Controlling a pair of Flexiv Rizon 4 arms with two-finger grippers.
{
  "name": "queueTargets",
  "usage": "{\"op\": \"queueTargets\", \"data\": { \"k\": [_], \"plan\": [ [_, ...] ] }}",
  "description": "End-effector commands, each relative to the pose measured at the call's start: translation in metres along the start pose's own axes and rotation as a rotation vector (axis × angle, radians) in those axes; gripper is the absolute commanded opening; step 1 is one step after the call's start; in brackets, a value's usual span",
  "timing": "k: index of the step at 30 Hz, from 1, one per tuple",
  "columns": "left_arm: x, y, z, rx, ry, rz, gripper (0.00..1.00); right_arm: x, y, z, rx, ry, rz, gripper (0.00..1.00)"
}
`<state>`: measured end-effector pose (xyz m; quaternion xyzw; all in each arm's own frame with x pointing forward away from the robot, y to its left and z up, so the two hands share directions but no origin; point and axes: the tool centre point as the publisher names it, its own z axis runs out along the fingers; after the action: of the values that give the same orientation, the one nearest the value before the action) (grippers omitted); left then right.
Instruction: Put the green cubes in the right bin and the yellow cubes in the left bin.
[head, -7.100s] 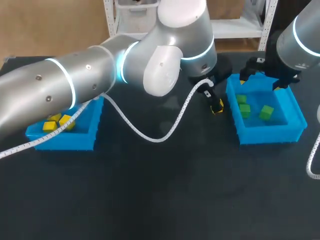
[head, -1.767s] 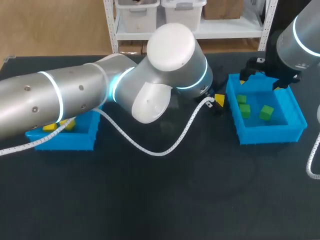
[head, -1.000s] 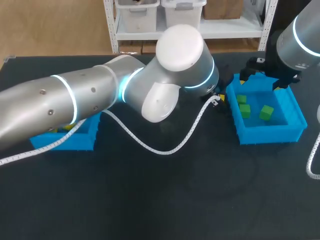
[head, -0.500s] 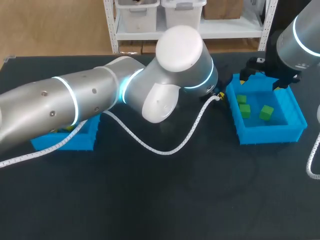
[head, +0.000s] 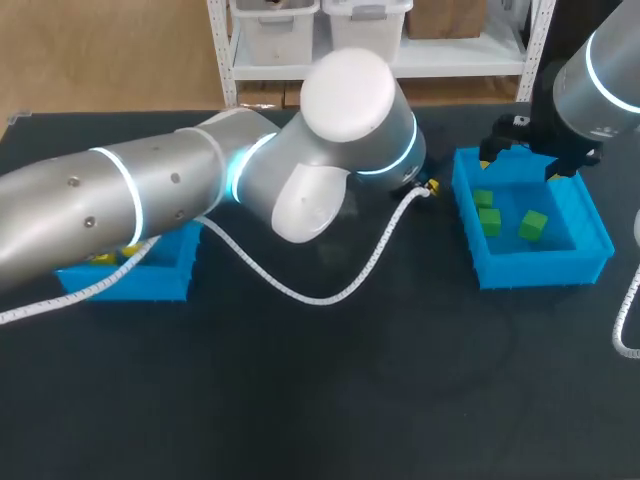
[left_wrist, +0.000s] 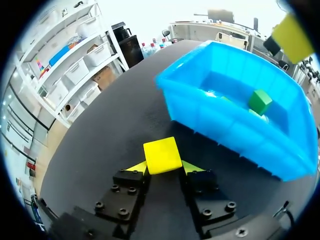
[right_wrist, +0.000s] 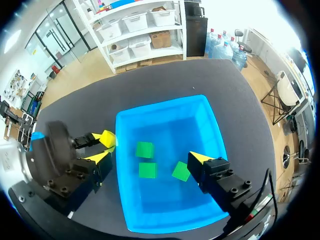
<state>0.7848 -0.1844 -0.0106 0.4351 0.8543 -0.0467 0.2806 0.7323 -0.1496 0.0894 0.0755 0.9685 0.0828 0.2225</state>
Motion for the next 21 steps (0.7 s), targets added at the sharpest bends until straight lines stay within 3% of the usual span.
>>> {"op": "queueTargets", "data": {
  "k": [1,13,21],
  "plan": [
    [0.014,0.006,-0.021,-0.011,-0.010,-0.013,0.00,0.002,-0.001,-0.001,0.001,-0.007,0.001,1.00],
    [0.043,0.049,-0.081,-0.046,-0.027,-0.106,0.00,0.002,-0.001,-0.001,0.001,-0.007,0.001,1.00],
    [0.085,0.094,-0.130,-0.110,-0.028,-0.200,0.00,0.002,-0.001,-0.001,0.001,-0.007,0.001,1.00]
  ]
}}
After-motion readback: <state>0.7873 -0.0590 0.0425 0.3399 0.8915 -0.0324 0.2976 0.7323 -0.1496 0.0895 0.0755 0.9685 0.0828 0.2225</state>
